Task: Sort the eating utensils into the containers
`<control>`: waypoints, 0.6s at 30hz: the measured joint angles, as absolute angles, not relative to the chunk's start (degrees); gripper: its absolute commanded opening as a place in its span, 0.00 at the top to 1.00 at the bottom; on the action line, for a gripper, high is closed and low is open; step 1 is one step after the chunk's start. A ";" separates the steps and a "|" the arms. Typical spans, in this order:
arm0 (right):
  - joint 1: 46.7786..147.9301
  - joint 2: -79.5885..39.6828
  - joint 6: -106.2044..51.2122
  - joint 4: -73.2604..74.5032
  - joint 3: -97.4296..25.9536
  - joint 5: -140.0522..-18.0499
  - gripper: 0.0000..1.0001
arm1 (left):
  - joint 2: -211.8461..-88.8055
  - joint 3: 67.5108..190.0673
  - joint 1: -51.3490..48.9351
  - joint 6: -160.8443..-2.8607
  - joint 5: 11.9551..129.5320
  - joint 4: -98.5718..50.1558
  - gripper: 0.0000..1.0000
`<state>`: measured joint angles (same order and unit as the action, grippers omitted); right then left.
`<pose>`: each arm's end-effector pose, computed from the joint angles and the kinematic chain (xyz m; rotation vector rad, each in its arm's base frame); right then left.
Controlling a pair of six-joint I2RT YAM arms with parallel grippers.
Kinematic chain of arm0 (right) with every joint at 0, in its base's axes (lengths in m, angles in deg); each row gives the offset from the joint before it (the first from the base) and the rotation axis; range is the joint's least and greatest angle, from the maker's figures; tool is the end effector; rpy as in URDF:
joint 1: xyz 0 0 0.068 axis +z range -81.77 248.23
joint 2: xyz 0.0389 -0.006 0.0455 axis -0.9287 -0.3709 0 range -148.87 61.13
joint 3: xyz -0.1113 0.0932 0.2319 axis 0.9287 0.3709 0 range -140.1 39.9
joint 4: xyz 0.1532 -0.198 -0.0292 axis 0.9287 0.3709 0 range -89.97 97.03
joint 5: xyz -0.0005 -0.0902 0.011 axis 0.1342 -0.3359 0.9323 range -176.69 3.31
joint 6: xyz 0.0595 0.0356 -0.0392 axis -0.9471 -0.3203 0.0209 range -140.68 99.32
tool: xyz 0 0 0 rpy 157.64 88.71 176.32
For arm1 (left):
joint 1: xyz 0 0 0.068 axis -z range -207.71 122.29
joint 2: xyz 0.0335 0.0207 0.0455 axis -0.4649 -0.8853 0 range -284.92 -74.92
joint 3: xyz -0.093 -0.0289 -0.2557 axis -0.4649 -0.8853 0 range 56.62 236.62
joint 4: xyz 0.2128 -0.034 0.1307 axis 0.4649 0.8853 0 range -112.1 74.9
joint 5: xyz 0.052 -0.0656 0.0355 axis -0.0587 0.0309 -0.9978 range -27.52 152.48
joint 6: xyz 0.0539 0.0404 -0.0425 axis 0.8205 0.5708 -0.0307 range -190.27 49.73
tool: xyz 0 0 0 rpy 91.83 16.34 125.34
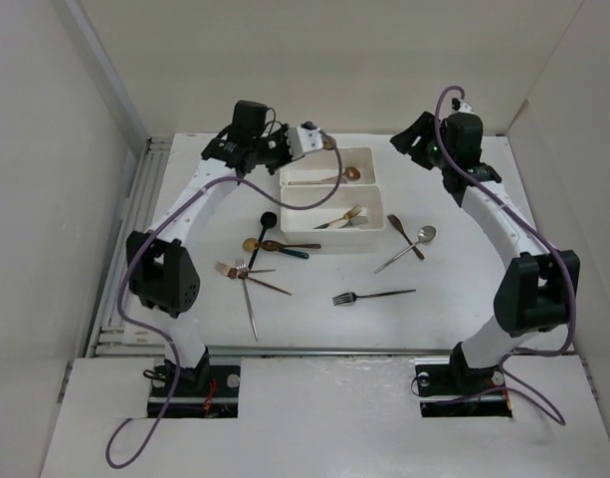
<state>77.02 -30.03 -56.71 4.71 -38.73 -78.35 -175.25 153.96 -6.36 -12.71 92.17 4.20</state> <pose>0.3969 0.0715 0.3438 0.3519 1.8911 0.6692 0.3805 -0.1852 0.3563 1.5022 1.3394 -0.1390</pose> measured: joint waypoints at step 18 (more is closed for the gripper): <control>70.53 -36.28 -52.89 16.54 -40.79 -76.87 0.33 | -203.73 168.17 0.26 -24.38 80.37 -14.49 0.45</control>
